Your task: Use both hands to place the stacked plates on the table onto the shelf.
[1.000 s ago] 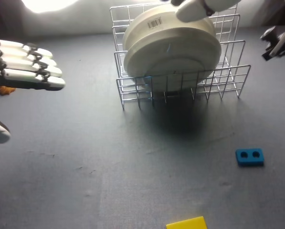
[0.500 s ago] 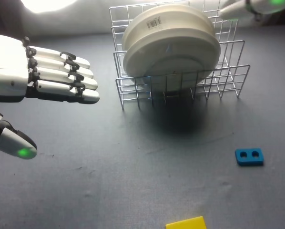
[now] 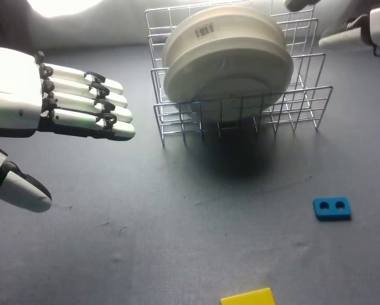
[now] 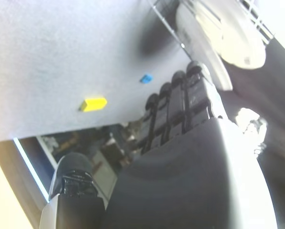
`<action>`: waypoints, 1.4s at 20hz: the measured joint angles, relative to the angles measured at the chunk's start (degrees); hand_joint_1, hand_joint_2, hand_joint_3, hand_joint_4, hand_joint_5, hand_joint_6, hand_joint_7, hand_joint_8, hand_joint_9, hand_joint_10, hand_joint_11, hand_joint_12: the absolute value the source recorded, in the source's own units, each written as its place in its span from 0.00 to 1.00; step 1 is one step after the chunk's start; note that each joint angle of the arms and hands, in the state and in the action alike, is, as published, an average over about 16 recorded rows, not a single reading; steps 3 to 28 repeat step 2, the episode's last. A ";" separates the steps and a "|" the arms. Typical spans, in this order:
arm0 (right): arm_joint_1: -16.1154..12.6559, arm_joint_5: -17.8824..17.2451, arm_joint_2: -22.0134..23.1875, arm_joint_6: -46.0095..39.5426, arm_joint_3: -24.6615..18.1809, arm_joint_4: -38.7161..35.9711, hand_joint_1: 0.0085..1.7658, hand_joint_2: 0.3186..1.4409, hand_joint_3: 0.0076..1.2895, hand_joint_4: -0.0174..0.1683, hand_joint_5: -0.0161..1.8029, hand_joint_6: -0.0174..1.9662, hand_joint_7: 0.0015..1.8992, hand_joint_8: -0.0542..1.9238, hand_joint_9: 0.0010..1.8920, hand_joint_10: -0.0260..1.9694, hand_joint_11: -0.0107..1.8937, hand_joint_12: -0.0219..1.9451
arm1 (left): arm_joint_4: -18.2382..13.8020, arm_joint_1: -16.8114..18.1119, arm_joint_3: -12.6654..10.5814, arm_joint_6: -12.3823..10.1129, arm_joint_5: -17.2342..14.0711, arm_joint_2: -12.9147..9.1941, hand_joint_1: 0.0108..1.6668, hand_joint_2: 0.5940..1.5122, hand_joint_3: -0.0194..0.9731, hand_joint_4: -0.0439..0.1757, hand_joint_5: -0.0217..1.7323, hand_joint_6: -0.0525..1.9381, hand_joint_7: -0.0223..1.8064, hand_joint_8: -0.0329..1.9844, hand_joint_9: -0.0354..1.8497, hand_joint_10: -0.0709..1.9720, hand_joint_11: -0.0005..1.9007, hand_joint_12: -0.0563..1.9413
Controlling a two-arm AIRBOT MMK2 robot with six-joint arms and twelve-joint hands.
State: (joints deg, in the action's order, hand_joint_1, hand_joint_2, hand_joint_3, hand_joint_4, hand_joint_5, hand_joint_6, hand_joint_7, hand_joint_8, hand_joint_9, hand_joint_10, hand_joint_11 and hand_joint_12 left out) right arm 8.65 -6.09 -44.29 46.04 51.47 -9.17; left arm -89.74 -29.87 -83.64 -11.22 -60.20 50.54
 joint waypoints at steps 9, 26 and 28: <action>0.33 -0.35 0.70 2.58 -0.75 1.72 0.60 0.64 0.01 0.09 0.52 0.03 0.53 0.03 0.54 0.03 0.33 0.54 | -0.03 0.00 -0.17 -0.04 -0.03 0.16 0.01 0.62 0.04 0.21 0.05 0.03 0.06 0.03 0.06 0.04 0.02 0.06; 0.33 -0.35 0.70 2.58 -0.75 1.72 0.60 0.64 0.01 0.09 0.52 0.03 0.53 0.03 0.54 0.03 0.33 0.54 | -0.03 0.00 -0.17 -0.04 -0.03 0.16 0.01 0.62 0.04 0.21 0.05 0.03 0.06 0.03 0.06 0.04 0.02 0.06; 0.33 -0.35 0.70 2.58 -0.75 1.72 0.60 0.64 0.01 0.09 0.52 0.03 0.53 0.03 0.54 0.03 0.33 0.54 | -0.03 0.00 -0.17 -0.04 -0.03 0.16 0.01 0.62 0.04 0.21 0.05 0.03 0.06 0.03 0.06 0.04 0.02 0.06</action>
